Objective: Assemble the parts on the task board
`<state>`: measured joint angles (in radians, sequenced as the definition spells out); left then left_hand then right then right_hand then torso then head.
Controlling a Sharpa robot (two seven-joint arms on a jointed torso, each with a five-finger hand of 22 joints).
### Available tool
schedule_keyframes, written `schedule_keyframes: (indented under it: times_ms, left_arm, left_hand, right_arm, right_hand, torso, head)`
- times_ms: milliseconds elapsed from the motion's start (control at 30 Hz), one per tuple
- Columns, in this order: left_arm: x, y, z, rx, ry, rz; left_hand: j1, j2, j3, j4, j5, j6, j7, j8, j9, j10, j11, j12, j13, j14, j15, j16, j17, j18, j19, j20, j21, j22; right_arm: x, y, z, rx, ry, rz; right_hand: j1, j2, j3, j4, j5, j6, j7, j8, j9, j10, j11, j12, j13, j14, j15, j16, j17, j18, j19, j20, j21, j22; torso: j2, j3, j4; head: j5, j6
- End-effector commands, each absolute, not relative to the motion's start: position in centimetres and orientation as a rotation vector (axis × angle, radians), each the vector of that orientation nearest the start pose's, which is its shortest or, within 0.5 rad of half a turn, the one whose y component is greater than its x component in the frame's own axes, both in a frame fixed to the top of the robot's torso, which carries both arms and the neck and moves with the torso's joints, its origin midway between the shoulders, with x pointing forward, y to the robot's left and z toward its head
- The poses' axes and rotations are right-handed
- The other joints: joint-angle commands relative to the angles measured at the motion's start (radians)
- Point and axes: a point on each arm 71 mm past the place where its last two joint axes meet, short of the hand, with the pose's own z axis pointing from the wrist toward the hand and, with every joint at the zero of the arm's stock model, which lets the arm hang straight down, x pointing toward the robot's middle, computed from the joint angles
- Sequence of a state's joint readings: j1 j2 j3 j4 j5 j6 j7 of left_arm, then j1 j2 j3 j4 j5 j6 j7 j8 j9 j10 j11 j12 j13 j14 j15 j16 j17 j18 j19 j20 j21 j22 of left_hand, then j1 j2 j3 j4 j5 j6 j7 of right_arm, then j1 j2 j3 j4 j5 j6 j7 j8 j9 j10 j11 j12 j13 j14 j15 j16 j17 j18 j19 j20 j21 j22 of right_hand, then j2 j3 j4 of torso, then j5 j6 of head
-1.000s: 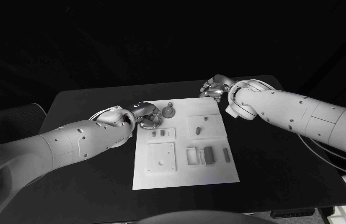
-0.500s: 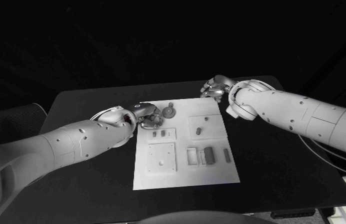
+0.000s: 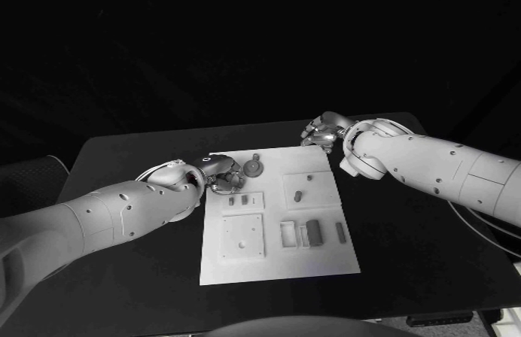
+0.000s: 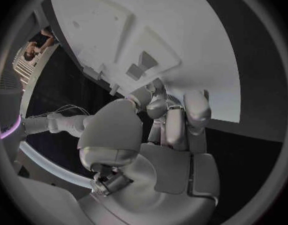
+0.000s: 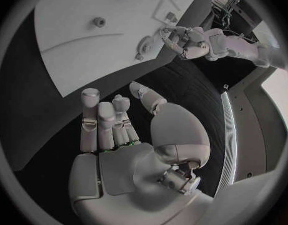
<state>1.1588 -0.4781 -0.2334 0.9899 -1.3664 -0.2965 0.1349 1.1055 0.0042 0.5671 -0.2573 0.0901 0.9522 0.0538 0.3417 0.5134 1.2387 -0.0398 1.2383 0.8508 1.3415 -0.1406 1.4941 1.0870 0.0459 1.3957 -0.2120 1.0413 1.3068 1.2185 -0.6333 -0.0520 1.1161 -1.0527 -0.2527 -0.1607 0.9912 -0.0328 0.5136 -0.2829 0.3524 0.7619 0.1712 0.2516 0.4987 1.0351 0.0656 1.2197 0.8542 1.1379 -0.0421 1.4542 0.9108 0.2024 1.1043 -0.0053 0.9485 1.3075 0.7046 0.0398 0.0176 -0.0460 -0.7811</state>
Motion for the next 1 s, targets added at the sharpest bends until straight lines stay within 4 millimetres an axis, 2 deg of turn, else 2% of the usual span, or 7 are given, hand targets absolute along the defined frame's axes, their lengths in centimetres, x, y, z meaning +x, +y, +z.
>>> schedule_keyframes:
  times_ms: [33, 233, 333, 433, 500, 600, 1000]
  left_arm:
    - [52.51, 15.81, -29.66, 0.315, 1.864, -0.650]
    - [52.52, 15.81, -29.69, 0.304, 1.871, -0.656]
    - [52.56, 15.81, -29.64, 0.290, 1.867, -0.666]
    - [52.64, 15.91, -29.55, 0.271, 1.856, -0.671]
    - [52.69, 16.01, -29.52, 0.265, 1.853, -0.671]
    - [52.74, 16.13, -29.52, 0.261, 1.852, -0.668]
    - [52.76, 16.29, -29.53, 0.253, 1.856, -0.666]
  left_hand:
    - [0.002, 0.009, 0.003, 0.001, 0.003, 0.081, 0.023, -0.004, 0.001, -0.002, 0.004, -0.006, 0.002, 0.005, -0.001, -0.006, 0.000, 0.115, 0.003, -0.003, 0.003, 0.000]
    - [-0.001, 0.001, -0.003, -0.008, 0.003, 0.059, 0.030, -0.017, 0.005, -0.001, 0.010, -0.009, 0.004, 0.004, 0.005, -0.009, 0.000, 0.115, 0.003, -0.005, 0.001, -0.001]
    - [-0.003, -0.008, -0.010, -0.014, 0.003, -0.002, 0.046, -0.053, -0.005, 0.000, 0.025, -0.012, 0.004, 0.001, 0.019, -0.013, -0.005, 0.115, 0.002, -0.004, 0.000, -0.003]
    - [-0.013, -0.025, -0.029, -0.020, 0.002, -0.071, 0.052, -0.094, -0.023, 0.002, 0.031, -0.016, 0.003, -0.002, 0.024, -0.017, -0.012, 0.114, 0.003, -0.001, -0.001, -0.004]
    - [-0.018, -0.035, -0.045, -0.026, 0.002, -0.117, 0.051, -0.119, -0.034, 0.004, 0.030, -0.019, 0.000, -0.004, 0.024, -0.019, -0.015, 0.115, 0.003, 0.000, -0.002, -0.005]
    - [-0.015, -0.043, -0.060, -0.028, 0.003, -0.150, 0.048, -0.136, -0.043, 0.008, 0.027, -0.024, -0.005, -0.005, 0.021, -0.022, -0.018, 0.118, 0.003, 0.000, -0.005, -0.007]
    - [-0.007, -0.051, -0.078, -0.027, 0.004, -0.181, 0.046, -0.150, -0.050, 0.014, 0.025, -0.032, -0.013, -0.004, 0.018, -0.026, -0.015, 0.121, 0.003, -0.003, -0.007, -0.010]
  right_arm:
    - [55.76, -22.51, -21.35, 0.338, 1.821, 0.585]
    - [55.76, -22.50, -21.34, 0.338, 1.820, 0.585]
    - [55.77, -22.47, -21.34, 0.338, 1.820, 0.585]
    - [55.77, -22.45, -21.34, 0.338, 1.820, 0.585]
    - [55.78, -22.44, -21.34, 0.338, 1.820, 0.585]
    - [55.77, -22.44, -21.34, 0.338, 1.820, 0.585]
    - [55.78, -22.47, -21.35, 0.339, 1.822, 0.584]
  right_hand:
    - [-0.008, 0.001, 0.004, 0.001, 0.005, 0.000, 0.011, 0.006, -0.001, -0.007, 0.002, 0.006, -0.002, 0.000, 0.002, 0.005, -0.001, 0.059, -0.001, -0.007, -0.004, 0.013]
    - [-0.008, 0.001, 0.004, 0.001, 0.005, 0.000, 0.011, 0.006, -0.001, -0.007, 0.002, 0.006, -0.002, 0.000, 0.002, 0.005, -0.001, 0.059, -0.001, -0.007, -0.004, 0.013]
    - [-0.008, 0.001, 0.004, 0.001, 0.005, 0.000, 0.011, 0.006, -0.001, -0.007, 0.002, 0.006, -0.002, 0.000, 0.002, 0.005, -0.001, 0.059, -0.001, -0.007, -0.004, 0.013]
    - [-0.008, 0.001, 0.003, 0.001, 0.005, 0.000, 0.011, 0.006, -0.002, -0.007, 0.002, 0.006, -0.002, 0.000, 0.002, 0.005, -0.001, 0.059, -0.001, -0.007, -0.004, 0.013]
    - [-0.008, 0.001, 0.003, 0.001, 0.005, 0.000, 0.011, 0.006, -0.002, -0.007, 0.002, 0.006, -0.002, 0.000, 0.002, 0.005, -0.001, 0.059, -0.001, -0.007, -0.004, 0.013]
    - [-0.008, 0.001, 0.003, 0.001, 0.005, 0.000, 0.011, 0.006, -0.002, -0.008, 0.002, 0.006, -0.002, 0.000, 0.002, 0.005, -0.001, 0.059, -0.001, -0.007, -0.004, 0.013]
    - [-0.008, 0.001, 0.004, 0.001, 0.005, -0.002, 0.011, 0.005, -0.002, -0.008, 0.002, 0.006, -0.002, -0.001, 0.003, 0.005, -0.001, 0.059, -0.001, -0.007, -0.005, 0.013]
  torso:
    - [0.000, 0.0001, 0.0009]
    - [0.000, -0.0010, 0.0014]
    - [0.000, -0.0008, 0.0015]
    - [0.000, -0.0009, 0.0015]
    - [0.000, -0.0006, 0.0012]
    - [0.000, -0.0005, 0.0007]
    - [0.000, 0.0001, 0.0006]
  head:
    - [-0.001, 0.000]
    - [-0.001, -0.002]
    - [-0.001, -0.001]
    - [-0.001, -0.001]
    - [0.000, -0.001]
    - [0.000, 0.000]
    - [-0.002, 0.000]
